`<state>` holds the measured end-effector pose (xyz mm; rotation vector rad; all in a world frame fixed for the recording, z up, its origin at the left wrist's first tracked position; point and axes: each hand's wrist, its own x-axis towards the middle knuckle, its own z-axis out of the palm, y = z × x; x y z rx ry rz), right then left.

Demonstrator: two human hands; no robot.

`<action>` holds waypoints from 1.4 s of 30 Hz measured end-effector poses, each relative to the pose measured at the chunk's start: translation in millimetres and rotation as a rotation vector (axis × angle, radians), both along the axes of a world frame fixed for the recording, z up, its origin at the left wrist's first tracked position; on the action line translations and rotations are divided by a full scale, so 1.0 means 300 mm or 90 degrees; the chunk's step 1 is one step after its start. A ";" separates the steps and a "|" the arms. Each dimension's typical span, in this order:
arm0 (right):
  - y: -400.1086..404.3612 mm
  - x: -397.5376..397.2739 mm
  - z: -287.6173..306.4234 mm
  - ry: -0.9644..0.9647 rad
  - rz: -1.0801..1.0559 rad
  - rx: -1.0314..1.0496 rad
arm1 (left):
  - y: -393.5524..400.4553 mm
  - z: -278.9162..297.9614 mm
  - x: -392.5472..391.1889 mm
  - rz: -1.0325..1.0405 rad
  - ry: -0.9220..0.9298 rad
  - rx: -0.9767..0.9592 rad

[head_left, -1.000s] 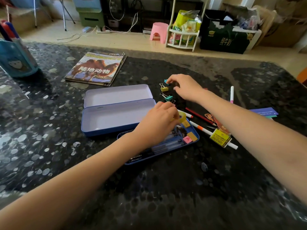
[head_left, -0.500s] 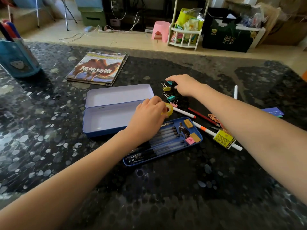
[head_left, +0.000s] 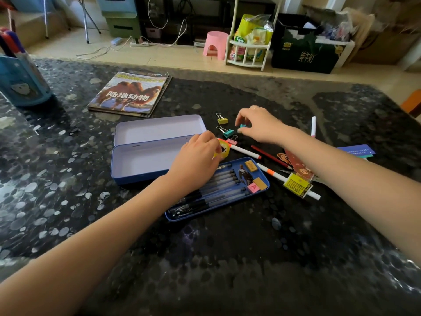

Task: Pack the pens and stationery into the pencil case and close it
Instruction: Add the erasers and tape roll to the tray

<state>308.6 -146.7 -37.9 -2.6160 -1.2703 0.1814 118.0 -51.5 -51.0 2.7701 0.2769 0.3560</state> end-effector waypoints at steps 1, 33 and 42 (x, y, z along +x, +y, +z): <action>-0.003 -0.016 0.003 0.025 0.019 0.012 | 0.000 0.001 -0.001 0.000 0.000 -0.001; -0.207 -0.175 0.039 -0.039 0.144 -0.088 | -0.072 -0.014 0.006 -0.102 -0.028 0.019; -0.232 -0.212 0.056 -0.045 0.136 -0.054 | -0.077 -0.031 0.004 -0.110 -0.024 0.024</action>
